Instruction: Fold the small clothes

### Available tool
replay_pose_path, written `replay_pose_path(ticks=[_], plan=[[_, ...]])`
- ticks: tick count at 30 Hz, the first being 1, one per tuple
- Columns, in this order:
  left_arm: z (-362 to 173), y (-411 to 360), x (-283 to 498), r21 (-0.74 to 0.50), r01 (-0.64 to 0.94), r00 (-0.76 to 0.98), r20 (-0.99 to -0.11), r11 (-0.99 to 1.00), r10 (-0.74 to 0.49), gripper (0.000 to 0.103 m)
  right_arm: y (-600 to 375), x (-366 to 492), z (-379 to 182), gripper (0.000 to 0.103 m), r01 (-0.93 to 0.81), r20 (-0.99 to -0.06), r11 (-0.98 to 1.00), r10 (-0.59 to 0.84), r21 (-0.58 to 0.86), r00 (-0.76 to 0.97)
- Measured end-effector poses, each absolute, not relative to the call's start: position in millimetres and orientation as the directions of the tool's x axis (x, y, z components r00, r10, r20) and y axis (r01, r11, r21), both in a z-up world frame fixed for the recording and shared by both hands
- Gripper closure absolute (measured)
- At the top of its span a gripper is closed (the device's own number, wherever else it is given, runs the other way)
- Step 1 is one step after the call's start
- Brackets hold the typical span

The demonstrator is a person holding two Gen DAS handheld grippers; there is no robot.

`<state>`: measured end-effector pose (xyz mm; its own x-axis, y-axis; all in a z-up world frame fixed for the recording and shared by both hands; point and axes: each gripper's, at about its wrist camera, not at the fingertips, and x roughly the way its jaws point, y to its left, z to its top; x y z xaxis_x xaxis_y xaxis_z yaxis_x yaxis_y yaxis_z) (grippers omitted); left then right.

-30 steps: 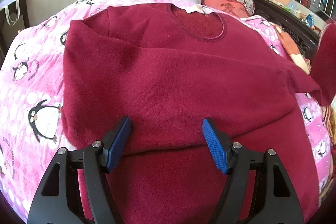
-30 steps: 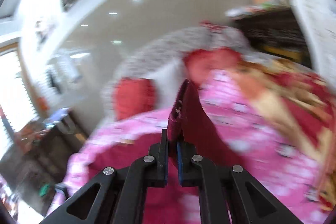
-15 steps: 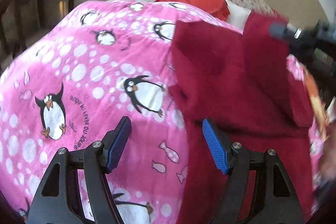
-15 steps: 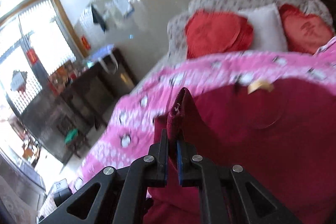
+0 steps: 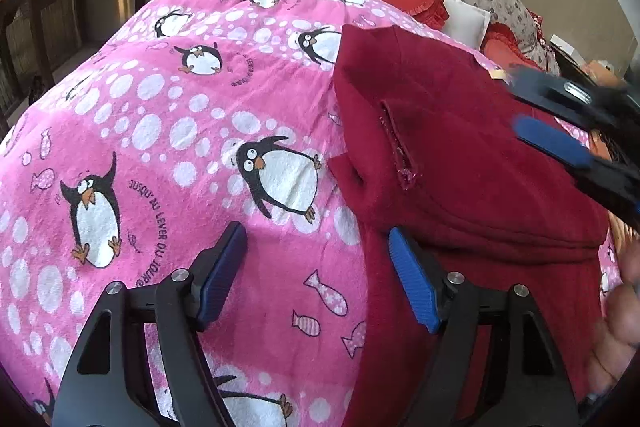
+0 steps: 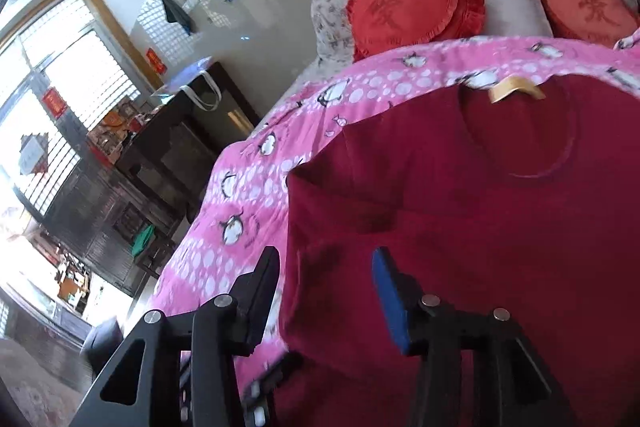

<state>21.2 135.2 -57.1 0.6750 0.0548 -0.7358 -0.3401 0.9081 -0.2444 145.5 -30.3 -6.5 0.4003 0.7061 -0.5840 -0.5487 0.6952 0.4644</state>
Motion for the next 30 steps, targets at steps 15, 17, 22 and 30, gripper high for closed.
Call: replay_pose_path(ticks=[15,17,22,30], plan=[[-33.5,80.5,89.9,-0.223,-0.148,0.689,-0.722,0.964,-0.062,0.024,-253.6,133.3,-2.2,0.094,-0.345,-0.628,0.905,0.422,0.249,0.654],[-42.4,75.9,87.4,-0.187,-0.122,0.698,-0.714,0.975,-0.049,0.024,-247.7,144.9,-14.5,0.094,-0.36,-0.667,0.91,0.399,0.205,0.629],[-48.1,65.4,87.4,-0.103,-0.089,0.693,-0.721,0.991,-0.013,0.023,-260.2,158.9,-57.1,0.101,-0.306,-0.726,0.93,0.353,0.203,0.591],[-53.7,67.2,93.1,-0.143,-0.084,0.691,-0.721,0.986,-0.045,0.018,-249.3,181.5,-11.6,0.098,-0.272,-0.739,0.944,0.318,0.187,0.593]])
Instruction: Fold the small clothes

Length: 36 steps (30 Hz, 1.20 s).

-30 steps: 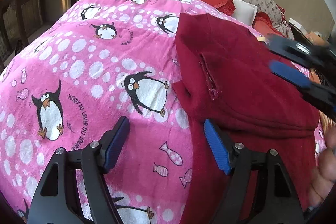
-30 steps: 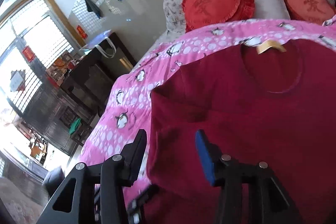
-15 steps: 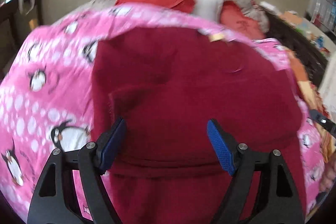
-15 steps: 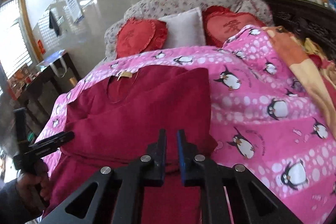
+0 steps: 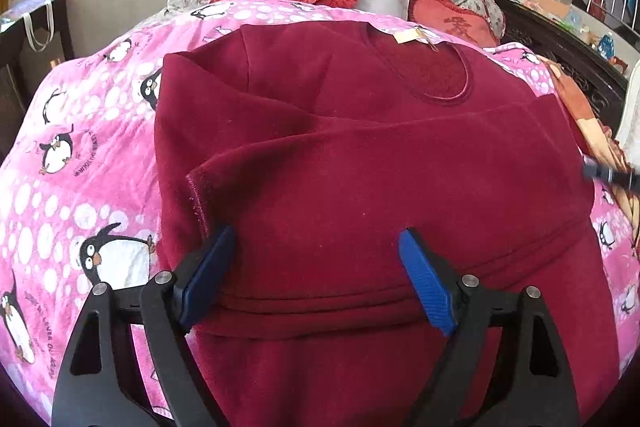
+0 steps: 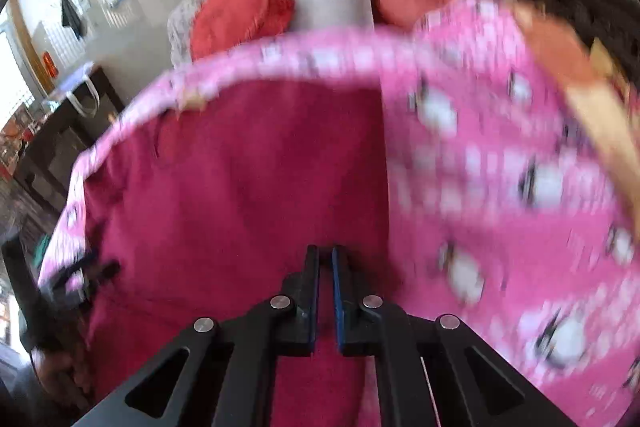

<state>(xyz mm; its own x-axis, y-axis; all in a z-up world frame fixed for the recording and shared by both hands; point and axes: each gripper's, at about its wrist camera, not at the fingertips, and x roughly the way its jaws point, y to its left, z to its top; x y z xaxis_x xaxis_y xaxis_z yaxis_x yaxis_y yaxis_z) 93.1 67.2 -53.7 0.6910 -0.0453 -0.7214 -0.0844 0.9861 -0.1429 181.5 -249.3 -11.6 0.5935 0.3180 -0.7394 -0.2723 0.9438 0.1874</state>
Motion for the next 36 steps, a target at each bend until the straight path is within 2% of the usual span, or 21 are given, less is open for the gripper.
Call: replay_pose_path(ticks=[3,6,8,9,16,20,24,26,29,32,34,36], plan=[[-54.1,66.7,95.3,-0.15,-0.082,0.693,-0.719,0.985,-0.051,0.018,-237.7,208.0,2.6,0.098,-0.236,-0.702,0.956,0.29,0.176,0.65],[-54.8,67.9,95.2,-0.159,-0.085,0.696,-0.716,0.984,-0.056,0.018,-226.9,237.8,-7.2,0.098,-0.198,-0.705,0.97,0.239,0.141,0.668],[-55.3,68.4,95.2,-0.163,-0.086,0.696,-0.716,0.983,-0.058,0.018,-222.6,260.3,-37.8,0.099,-0.151,-0.795,0.988,0.112,0.026,0.596],[-55.5,68.5,95.8,-0.161,-0.085,0.695,-0.716,0.983,-0.058,0.018,-225.6,264.5,-49.2,0.1,-0.146,-0.804,0.989,0.109,0.028,0.584],[-55.5,68.5,97.1,-0.158,-0.088,0.694,-0.718,0.984,-0.054,0.018,-232.1,250.9,-32.5,0.099,-0.136,-0.79,0.99,0.117,0.043,0.602],[-56.1,67.5,97.7,-0.151,-0.09,0.692,-0.721,0.985,-0.047,0.018,-220.1,201.1,-3.1,0.099,-0.23,-0.703,0.967,0.239,0.111,0.669],[-57.2,67.6,98.6,-0.148,-0.09,0.69,-0.722,0.985,-0.046,0.018,-198.3,182.1,-42.1,0.097,-0.298,-0.777,0.953,0.221,0.045,0.589],[-57.5,67.7,99.0,-0.15,-0.089,0.688,-0.724,0.985,-0.048,0.018,-201.0,176.1,-44.1,0.097,-0.294,-0.75,0.954,0.235,0.056,0.619],[-57.5,65.0,99.8,-0.134,-0.091,0.685,-0.727,0.987,-0.035,0.018,-199.7,166.8,-26.8,0.097,-0.248,-0.76,0.966,0.219,0.078,0.612],[-58.1,62.4,100.8,-0.12,-0.093,0.682,-0.731,0.988,-0.025,0.018,-180.5,141.9,-9.4,0.095,-0.335,-0.704,0.941,0.274,0.055,0.655],[-58.6,61.6,101.2,-0.116,-0.094,0.68,-0.733,0.989,-0.022,0.018,-162.3,138.3,-20.9,0.095,-0.387,-0.735,0.922,0.276,0.02,0.619],[-59.0,62.0,101.3,-0.118,-0.091,0.678,-0.735,0.989,-0.025,0.018,-159.5,144.2,-48.8,0.095,-0.366,-0.805,0.93,0.215,-0.003,0.553]])
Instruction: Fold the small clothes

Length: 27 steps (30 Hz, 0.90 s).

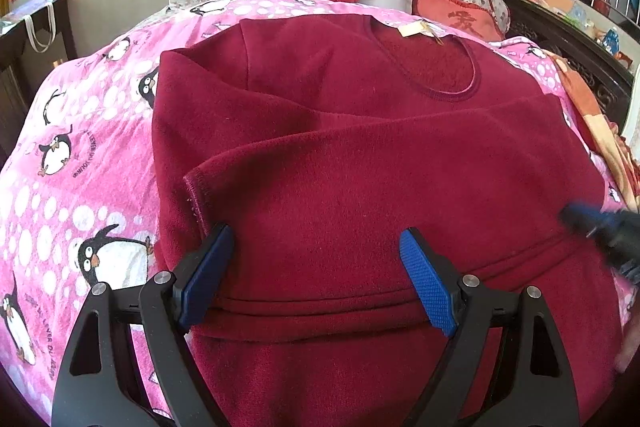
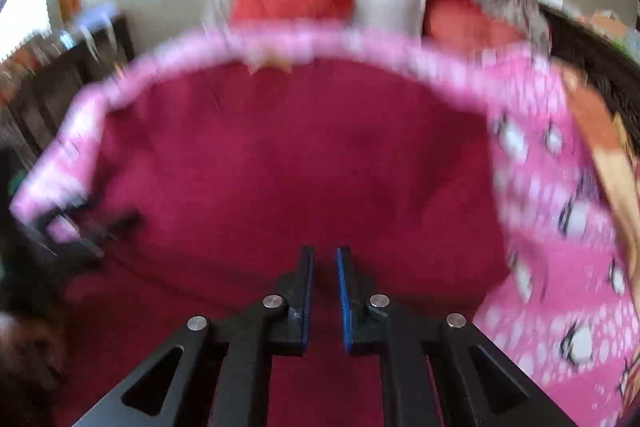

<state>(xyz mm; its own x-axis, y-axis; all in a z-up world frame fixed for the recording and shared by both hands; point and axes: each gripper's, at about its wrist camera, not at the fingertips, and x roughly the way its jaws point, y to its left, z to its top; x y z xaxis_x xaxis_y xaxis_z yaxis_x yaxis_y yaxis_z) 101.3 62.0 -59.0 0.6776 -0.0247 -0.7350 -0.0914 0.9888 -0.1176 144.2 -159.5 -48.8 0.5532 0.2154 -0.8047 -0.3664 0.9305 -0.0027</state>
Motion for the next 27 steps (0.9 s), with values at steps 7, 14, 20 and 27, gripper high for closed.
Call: replay_pose_path(ticks=[7,14,20,27], plan=[[-58.9,62.0,101.6,-0.117,-0.09,0.676,-0.737,0.989,-0.026,0.017,-199.3,108.1,-11.5,0.094,-0.297,-0.734,0.945,0.299,0.138,0.609],[-57.4,59.3,103.9,-0.097,-0.063,0.654,-0.755,0.993,-0.032,0.016,-252.7,30.2,-6.2,0.088,-0.293,-0.755,0.945,0.295,0.142,0.585],[-25.2,44.0,54.0,0.013,0.074,0.627,-0.778,0.997,-0.036,0.016,-252.9,-39.6,-25.0,0.086,-0.393,-0.814,0.907,0.338,0.149,0.472],[-60.1,45.2,-44.9,-0.042,0.285,0.487,-0.854,0.957,-0.183,0.016,-256.8,-71.3,-49.7,0.075,-0.41,-0.788,0.888,0.401,0.21,0.466]])
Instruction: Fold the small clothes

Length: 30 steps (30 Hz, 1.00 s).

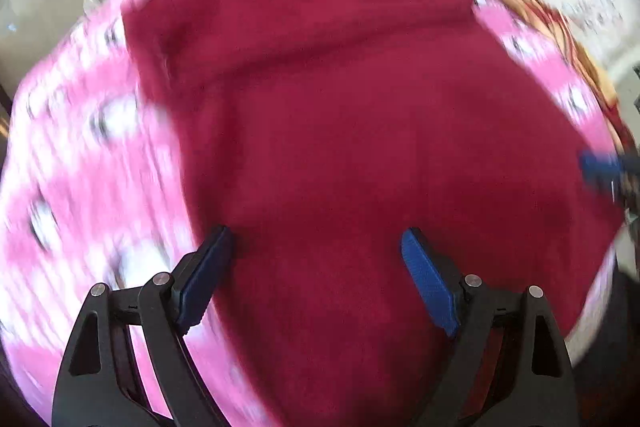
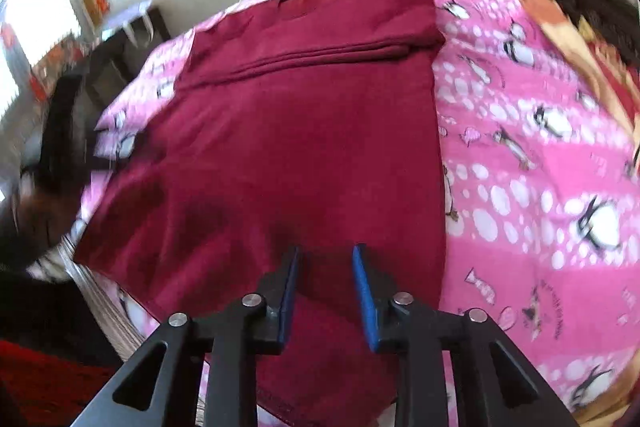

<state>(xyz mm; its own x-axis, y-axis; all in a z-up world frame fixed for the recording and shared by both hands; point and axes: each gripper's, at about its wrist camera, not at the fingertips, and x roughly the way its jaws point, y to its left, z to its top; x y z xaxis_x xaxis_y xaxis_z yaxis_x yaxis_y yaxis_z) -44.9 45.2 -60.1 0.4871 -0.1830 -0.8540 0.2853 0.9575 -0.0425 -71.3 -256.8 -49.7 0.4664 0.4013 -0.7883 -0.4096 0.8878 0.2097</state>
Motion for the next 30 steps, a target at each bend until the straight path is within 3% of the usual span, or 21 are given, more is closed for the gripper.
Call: replay_pose_path(ticks=[4,10,12,15,17,22,30], plan=[[-45.9,69.3,-85.5,-0.072,0.265,0.507,-0.838,0.961,-0.202,0.016,-258.7,-71.1,-51.5,0.07,-0.403,-0.771,0.877,0.441,0.262,0.458],[-59.3,113.8,-130.2,-0.24,0.191,0.467,-0.831,0.952,-0.303,0.016,-253.6,-77.3,-53.2,0.062,-0.404,-0.734,0.878,0.448,0.255,0.511],[-59.0,111.4,-137.5,-0.281,0.208,0.482,-0.804,0.937,-0.348,0.014,-249.4,-78.7,-53.1,0.05,-0.419,-0.733,0.875,0.448,0.241,0.512],[-62.6,99.7,-138.3,-0.415,0.262,0.426,-0.76,0.871,-0.49,0.013,-231.1,-83.0,-52.8,0.038,-0.474,-0.759,0.869,0.405,0.145,0.509],[-60.9,93.2,-137.9,-0.469,0.292,0.397,-0.734,0.834,-0.552,0.005,-218.5,-88.7,-55.2,0.035,-0.502,-0.776,0.863,0.35,0.049,0.526],[-61.2,91.7,-139.1,-0.684,0.299,0.27,-0.609,0.666,-0.746,0.005,-221.4,-89.2,-56.4,0.033,-0.49,-0.766,0.869,0.357,0.062,0.535],[-54.6,93.6,-127.8,-0.662,0.231,0.354,-0.626,0.714,-0.695,0.008,-245.8,-97.1,-38.6,0.034,-0.446,-0.724,0.878,0.421,0.173,0.547]])
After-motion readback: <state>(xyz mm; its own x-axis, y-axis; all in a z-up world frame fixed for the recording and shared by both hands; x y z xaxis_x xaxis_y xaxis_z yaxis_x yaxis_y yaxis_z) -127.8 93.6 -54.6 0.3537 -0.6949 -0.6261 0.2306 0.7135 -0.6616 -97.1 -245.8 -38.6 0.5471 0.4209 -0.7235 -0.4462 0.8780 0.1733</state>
